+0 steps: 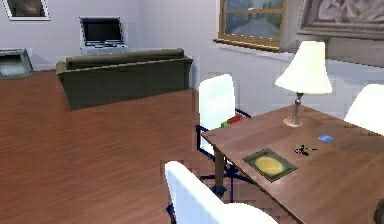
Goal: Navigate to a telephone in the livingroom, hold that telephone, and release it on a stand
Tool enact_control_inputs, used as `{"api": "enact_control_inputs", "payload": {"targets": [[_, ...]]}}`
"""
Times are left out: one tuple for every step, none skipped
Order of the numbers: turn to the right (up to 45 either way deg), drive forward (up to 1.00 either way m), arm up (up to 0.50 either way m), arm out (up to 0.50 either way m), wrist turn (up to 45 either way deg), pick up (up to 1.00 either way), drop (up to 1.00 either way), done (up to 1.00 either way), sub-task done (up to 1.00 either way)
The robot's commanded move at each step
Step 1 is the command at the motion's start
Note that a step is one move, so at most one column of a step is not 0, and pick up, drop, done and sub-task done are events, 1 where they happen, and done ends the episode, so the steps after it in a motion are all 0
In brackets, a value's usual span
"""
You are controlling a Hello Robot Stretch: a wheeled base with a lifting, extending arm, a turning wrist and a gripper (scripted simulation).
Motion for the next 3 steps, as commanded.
{"api": "enact_control_inputs", "payload": {"targets": [[0.0,0.00,-0.32,0.00,0.0,0.00,0.00,0.00,0.00],[0.0,0.00,0.00,0.00,-45.0,0.00,0.00,0.00,0.00],[0.0,0.00,0.00,0.00,-39.0,0.00,0.00,0.00,0.00]]}}
